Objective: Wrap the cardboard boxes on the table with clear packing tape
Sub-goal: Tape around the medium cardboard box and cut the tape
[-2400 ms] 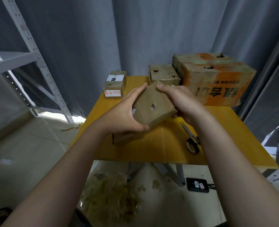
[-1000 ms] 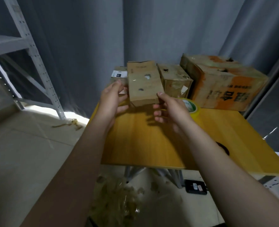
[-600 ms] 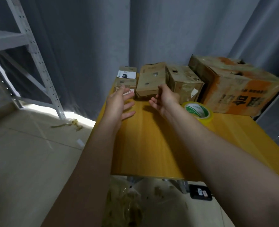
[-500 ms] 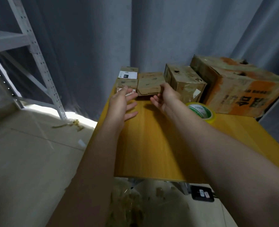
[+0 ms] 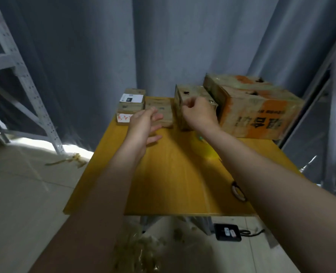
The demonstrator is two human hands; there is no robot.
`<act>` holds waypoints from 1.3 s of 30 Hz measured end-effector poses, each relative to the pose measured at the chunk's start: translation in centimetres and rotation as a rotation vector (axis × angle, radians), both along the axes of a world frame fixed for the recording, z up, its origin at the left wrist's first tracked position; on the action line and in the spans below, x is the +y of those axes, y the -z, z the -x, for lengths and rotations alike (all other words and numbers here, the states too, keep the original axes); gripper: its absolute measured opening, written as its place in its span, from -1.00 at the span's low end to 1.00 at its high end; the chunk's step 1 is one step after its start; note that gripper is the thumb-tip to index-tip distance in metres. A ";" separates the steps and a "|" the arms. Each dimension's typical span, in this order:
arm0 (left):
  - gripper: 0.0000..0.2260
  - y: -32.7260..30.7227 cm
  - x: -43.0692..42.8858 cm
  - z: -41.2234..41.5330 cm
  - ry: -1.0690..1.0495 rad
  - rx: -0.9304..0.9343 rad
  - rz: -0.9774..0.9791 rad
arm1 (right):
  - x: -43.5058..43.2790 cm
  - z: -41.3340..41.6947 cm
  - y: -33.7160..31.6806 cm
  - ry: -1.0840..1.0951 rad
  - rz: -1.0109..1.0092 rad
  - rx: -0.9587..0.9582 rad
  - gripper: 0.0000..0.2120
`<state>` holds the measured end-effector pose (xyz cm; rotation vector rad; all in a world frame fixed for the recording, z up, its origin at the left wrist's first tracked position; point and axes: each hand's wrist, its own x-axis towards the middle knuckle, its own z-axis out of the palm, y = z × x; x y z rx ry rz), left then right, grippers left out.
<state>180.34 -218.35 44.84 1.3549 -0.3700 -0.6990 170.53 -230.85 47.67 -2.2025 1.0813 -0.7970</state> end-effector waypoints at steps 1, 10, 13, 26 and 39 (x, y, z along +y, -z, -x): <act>-0.76 -0.4 -0.7 0.4 0.010 -0.023 -0.019 | -0.9 0.7 -0.4 0.038 0.051 0.035 -0.75; -0.72 -3.2 -9.4 1.1 0.108 -0.205 -0.212 | -5.9 1.5 -0.4 0.002 -0.046 0.286 -0.50; -0.80 -2.7 -11.3 1.1 0.128 -0.164 -0.253 | -6.5 1.0 -0.1 0.036 -0.057 0.306 -0.59; -0.69 -2.4 -11.6 2.3 -0.059 -0.257 -0.152 | -4.7 1.1 -1.2 0.014 -0.203 -0.056 -0.86; -0.80 -7.1 -1.0 3.6 -0.213 -0.324 -0.055 | 4.8 3.6 -6.3 -0.093 -0.137 -0.162 -0.89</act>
